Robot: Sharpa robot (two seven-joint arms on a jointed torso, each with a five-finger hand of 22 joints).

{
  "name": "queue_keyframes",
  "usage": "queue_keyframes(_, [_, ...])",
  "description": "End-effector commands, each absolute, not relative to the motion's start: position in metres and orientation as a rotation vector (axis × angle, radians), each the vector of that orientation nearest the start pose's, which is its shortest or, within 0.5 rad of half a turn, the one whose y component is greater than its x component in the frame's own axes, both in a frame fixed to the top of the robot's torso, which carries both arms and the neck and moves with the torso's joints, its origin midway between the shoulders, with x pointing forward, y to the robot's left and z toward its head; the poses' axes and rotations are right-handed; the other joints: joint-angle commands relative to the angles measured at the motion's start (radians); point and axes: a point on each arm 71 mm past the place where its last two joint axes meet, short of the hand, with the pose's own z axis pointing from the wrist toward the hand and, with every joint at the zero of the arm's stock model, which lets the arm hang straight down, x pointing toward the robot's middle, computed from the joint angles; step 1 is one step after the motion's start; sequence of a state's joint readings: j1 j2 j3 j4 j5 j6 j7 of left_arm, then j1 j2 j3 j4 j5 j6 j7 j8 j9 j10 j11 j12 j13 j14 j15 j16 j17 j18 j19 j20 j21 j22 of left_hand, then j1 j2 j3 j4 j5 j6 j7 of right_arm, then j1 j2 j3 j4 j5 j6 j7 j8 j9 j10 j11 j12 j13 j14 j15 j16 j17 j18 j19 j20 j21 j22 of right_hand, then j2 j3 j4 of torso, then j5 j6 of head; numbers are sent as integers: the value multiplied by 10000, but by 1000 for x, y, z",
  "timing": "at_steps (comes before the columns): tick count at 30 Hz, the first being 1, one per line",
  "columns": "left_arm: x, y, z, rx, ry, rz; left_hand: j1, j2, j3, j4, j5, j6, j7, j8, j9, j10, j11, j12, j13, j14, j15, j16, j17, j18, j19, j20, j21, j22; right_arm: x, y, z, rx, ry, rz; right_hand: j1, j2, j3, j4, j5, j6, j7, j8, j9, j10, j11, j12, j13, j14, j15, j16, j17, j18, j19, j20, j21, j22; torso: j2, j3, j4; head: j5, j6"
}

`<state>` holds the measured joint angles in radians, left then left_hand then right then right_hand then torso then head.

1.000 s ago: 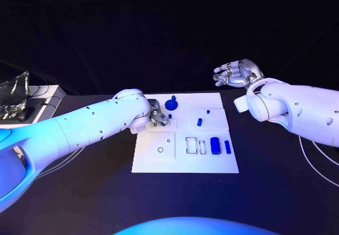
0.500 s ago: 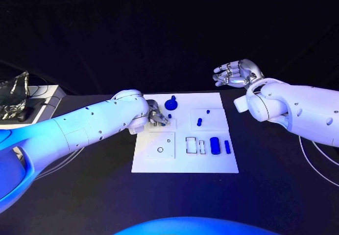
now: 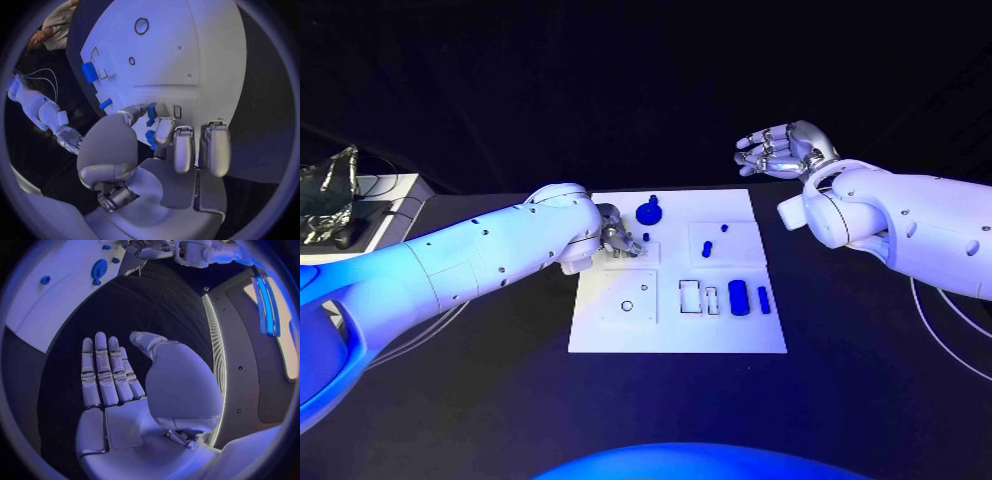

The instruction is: Assemble the parts on the task board

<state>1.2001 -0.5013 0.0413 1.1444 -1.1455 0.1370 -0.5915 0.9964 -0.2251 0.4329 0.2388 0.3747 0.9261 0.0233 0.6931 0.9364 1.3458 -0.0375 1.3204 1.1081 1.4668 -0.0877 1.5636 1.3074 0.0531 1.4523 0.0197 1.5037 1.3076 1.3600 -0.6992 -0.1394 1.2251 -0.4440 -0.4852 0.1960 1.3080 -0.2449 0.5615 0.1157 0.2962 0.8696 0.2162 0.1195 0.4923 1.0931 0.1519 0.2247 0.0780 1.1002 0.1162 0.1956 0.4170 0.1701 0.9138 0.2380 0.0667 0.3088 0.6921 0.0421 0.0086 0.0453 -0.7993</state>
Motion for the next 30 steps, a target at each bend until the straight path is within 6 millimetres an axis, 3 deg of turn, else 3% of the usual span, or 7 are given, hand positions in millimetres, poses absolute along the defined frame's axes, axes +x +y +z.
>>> queue_keyframes(1, [543,153,-224,-2432,22696,-3048,139,-55,-209,194,-207,47,49,-51,24,-30,-10,-16,26,990,-47,-16,2462,-126,69,-3,-35,789,559,-232,-144,6815,14381,10274,-83,-47,6,-49,15,-29,121,-45,-19,-41,70,-64,-23,-67,-4,-63,-14,142,-79,22,-54,-30,-3,-1,-4,0,6])
queue_keyframes(4, [542,153,-223,-2374,22681,-3094,241,-112,-420,390,-406,54,55,-67,44,-33,-4,-19,29,992,-41,-13,2467,-123,62,3,-43,779,559,-233,-144,6821,14377,10262,-91,-46,1,-48,16,-35,125,-49,-22,-47,75,-65,-30,-83,4,-80,-18,141,-93,28,-55,-55,-1,-3,-3,-9,6])
queue_keyframes(6, [541,153,-221,-2364,22628,-3134,272,-143,-986,521,-1081,52,64,-88,75,-39,7,-19,41,989,-28,-18,2456,-123,64,14,-47,784,559,-233,-144,6828,14375,10252,-100,-46,-6,-50,18,-40,130,-54,-26,-53,81,-65,-39,-107,14,-104,-23,140,-114,38,-56,-89,-1,-5,1,-17,8])
queue_keyframes(7, [540,153,-221,-2368,22608,-3156,297,-103,-1104,528,-1111,48,62,-98,79,-36,13,-14,51,988,-32,-19,2454,-123,66,15,-47,788,559,-233,-144,6830,14375,10248,-101,-44,-7,-52,20,-42,131,-55,-27,-55,82,-65,-43,-117,18,-114,-26,140,-123,42,-57,-103,-3,-6,4,-25,7])
queue_keyframes(16, [537,153,-213,-2566,22357,-3518,276,551,-2566,555,-1594,71,52,-154,140,-35,2,-16,68,990,-31,-17,2458,-121,69,17,-57,799,559,-234,-146,6847,14385,10230,-104,-36,-10,-61,26,-48,135,-61,-32,-63,90,-64,-56,-155,31,-153,-36,140,-158,57,-57,-160,-1,-4,5,-25,38])
queue_keyframes(23, [539,158,-200,-2812,22147,-3836,534,790,-2724,532,-1600,34,54,-186,153,-70,2,-49,24,981,-31,-33,2426,-114,48,17,-74,769,558,-235,-146,6855,14374,10216,-105,-32,-10,-63,29,-50,138,-63,-34,-67,92,-64,-60,-167,36,-165,-39,140,-169,61,-58,-178,-6,-6,6,-32,100])
queue_keyframes(30, [548,181,-175,-3641,22031,-4440,1224,1037,-2603,536,-1497,-721,388,-701,-8,-875,286,-686,-980,906,191,-160,2191,24,-374,165,-385,125,558,-239,-146,6884,14328,10160,-106,-32,-11,-64,31,-52,139,-64,-35,-68,93,-63,-62,-171,38,-170,-41,141,-174,63,-57,-187,-11,4,19,-40,177])
